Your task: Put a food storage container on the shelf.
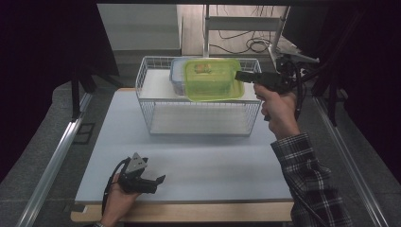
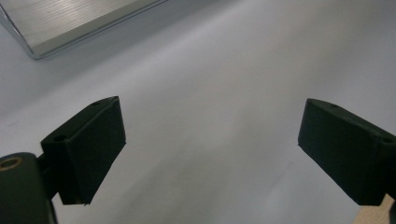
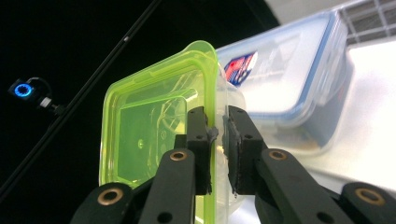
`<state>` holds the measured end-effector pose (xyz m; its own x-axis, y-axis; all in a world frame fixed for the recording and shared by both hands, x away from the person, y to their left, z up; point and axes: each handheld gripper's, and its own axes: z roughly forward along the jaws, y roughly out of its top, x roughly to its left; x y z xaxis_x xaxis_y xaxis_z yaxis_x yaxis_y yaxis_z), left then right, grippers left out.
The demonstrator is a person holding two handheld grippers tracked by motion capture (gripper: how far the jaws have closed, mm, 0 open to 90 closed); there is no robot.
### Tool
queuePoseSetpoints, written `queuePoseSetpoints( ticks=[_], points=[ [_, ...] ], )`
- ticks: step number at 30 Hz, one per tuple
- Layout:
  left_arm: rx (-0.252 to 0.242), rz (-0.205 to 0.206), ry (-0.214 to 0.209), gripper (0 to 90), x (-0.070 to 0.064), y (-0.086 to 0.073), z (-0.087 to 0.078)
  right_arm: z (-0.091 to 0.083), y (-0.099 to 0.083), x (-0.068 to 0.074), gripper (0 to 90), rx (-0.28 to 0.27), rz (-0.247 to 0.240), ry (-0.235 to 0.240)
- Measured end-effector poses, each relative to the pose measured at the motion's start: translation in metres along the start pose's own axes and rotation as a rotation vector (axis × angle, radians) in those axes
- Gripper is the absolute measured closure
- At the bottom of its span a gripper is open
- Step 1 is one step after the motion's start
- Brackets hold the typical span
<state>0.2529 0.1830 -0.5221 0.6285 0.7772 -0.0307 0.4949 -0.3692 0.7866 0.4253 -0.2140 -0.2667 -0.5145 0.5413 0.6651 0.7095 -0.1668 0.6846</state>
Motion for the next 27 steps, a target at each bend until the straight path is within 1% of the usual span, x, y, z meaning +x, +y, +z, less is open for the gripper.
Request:
queuePoseSetpoints(
  ticks=[1, 3, 4, 5, 9, 13, 14, 17, 18, 22, 24, 27],
  points=[
    [0.000, -0.001, -0.001, 7.3, 0.000, 0.000, 0.000, 0.003, 0.005, 0.002, 80.7, -0.006, -0.001, -0.012],
    [-0.003, -0.004, -0.002, 7.3, 0.000, 0.000, 0.000, 0.005, 0.007, 0.003, 80.7, -0.010, -0.004, -0.017],
    [0.000, 0.001, -0.002, 7.3, 0.000, 0.000, 0.000, 0.007, 0.010, 0.003, 80.7, -0.013, -0.005, -0.021],
    [-0.002, 0.000, -0.001, 7.3, 0.000, 0.000, 0.000, 0.012, 0.014, 0.005, 80.7, -0.017, -0.006, -0.029],
    [-0.009, -0.007, -0.001, 7.3, 0.000, 0.000, -0.001, 0.022, 0.022, 0.006, 80.7, -0.024, -0.009, -0.053],
    [-0.011, -0.009, -0.003, 7.3, 0.001, 0.000, -0.001, 0.027, 0.027, 0.007, 80.7, -0.027, -0.016, -0.069],
    [-0.012, -0.009, -0.003, 7.3, 0.001, 0.000, -0.001, 0.031, 0.030, 0.007, 80.7, -0.033, -0.016, -0.079],
    [-0.013, -0.009, -0.004, 7.3, 0.001, 0.000, -0.001, 0.033, 0.033, 0.007, 80.7, -0.039, -0.019, -0.089],
    [-0.012, -0.008, -0.005, 7.3, 0.001, 0.000, -0.001, 0.035, 0.036, 0.007, 80.7, -0.042, -0.026, -0.103],
    [-0.011, -0.007, -0.007, 7.3, 0.000, 0.000, -0.001, 0.039, 0.039, 0.008, 80.7, -0.048, -0.029, -0.118],
    [-0.011, -0.006, -0.007, 7.3, 0.000, 0.000, -0.001, 0.043, 0.041, 0.008, 80.7, -0.049, -0.033, -0.134],
    [-0.010, -0.003, -0.007, 7.3, 0.001, 0.000, -0.001, 0.047, 0.042, 0.007, 80.6, -0.051, -0.027, -0.139]
  ],
)
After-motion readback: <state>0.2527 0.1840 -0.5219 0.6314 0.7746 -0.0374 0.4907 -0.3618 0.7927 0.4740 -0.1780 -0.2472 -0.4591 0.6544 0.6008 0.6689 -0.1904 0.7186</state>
